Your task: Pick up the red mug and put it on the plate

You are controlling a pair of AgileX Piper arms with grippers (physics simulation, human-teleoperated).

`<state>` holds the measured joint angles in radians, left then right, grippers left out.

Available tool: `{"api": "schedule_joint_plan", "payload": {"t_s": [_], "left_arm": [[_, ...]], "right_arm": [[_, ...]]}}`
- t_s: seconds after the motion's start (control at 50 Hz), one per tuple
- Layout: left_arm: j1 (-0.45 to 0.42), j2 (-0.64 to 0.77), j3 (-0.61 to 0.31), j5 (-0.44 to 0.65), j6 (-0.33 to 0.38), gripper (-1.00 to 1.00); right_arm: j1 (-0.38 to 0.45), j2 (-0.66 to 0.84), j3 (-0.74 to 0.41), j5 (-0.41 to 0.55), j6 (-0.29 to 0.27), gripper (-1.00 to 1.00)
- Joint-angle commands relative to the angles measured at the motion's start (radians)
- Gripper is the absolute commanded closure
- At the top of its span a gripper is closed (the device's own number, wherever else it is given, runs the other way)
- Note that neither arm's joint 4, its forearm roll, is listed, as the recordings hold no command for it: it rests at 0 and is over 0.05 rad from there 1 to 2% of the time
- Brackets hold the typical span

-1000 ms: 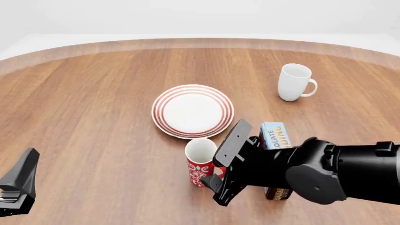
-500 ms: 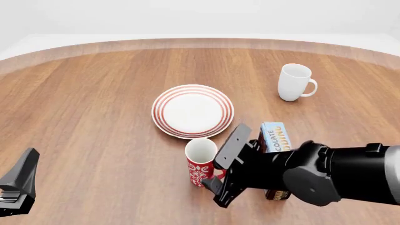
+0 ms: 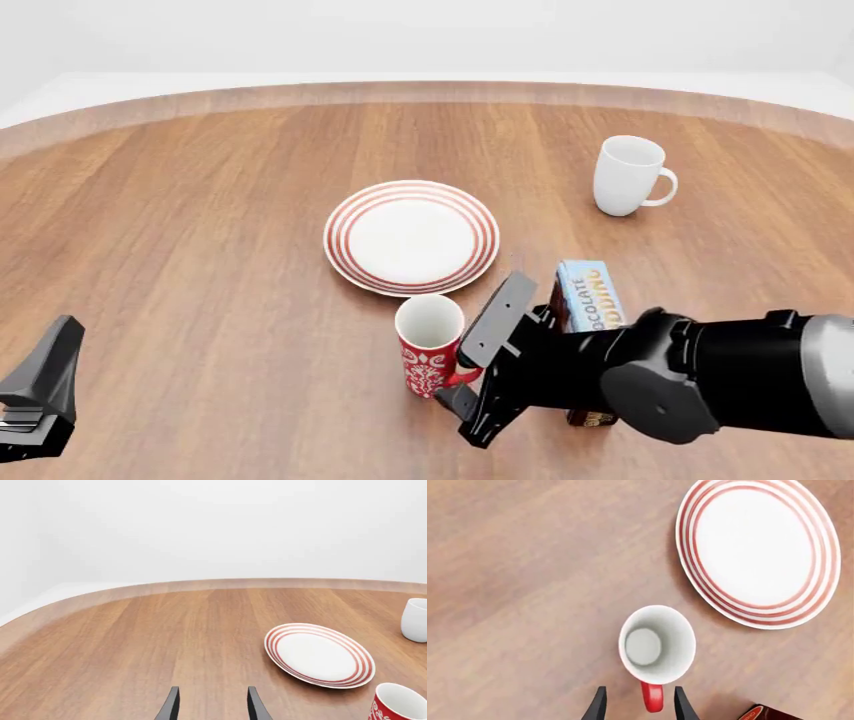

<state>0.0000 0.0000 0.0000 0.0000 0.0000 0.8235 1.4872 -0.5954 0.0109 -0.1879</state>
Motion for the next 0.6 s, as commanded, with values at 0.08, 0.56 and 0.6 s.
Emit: {"api": "schedule_joint_plan", "payload": {"t_s": [0.08, 0.56, 0.6], "left_arm": [[0.000, 0.000, 0.000, 0.000, 0.000, -1.00], [0.000, 0.000, 0.000, 0.000, 0.000, -1.00], [0.000, 0.000, 0.000, 0.000, 0.000, -1.00]], "right_arm": [[-0.004, 0.013, -0.003, -0.005, -0.002, -1.00], [-0.016, 0.002, 0.000, -0.011, -0.014, 1.00], [-0.018, -0.001, -0.001, -0.009, -0.014, 1.00]]}}
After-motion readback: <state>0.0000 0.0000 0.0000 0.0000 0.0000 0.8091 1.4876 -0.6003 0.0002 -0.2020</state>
